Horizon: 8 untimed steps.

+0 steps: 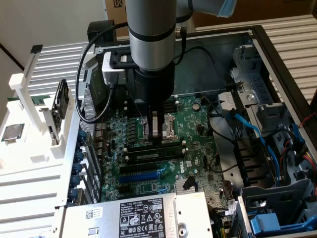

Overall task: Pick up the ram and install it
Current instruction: 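Press down the ram until it locks into place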

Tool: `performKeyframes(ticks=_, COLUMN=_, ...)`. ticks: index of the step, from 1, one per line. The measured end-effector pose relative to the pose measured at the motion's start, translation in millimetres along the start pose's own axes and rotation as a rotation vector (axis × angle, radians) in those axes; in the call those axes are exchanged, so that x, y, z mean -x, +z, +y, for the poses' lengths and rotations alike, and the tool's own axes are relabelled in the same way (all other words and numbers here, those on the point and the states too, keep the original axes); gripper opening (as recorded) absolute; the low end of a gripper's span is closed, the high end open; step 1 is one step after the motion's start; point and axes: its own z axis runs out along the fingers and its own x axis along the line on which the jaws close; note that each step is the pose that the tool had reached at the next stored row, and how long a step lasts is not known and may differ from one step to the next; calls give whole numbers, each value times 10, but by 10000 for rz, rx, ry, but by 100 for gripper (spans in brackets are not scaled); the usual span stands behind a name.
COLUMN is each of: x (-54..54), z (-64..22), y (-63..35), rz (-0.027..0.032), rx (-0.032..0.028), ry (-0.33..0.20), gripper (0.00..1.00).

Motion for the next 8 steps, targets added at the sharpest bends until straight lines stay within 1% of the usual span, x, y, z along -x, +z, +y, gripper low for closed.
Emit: performKeyframes(ticks=8, x=0, z=0, y=0, rz=-26, rx=-45, ry=1113, gripper=11)
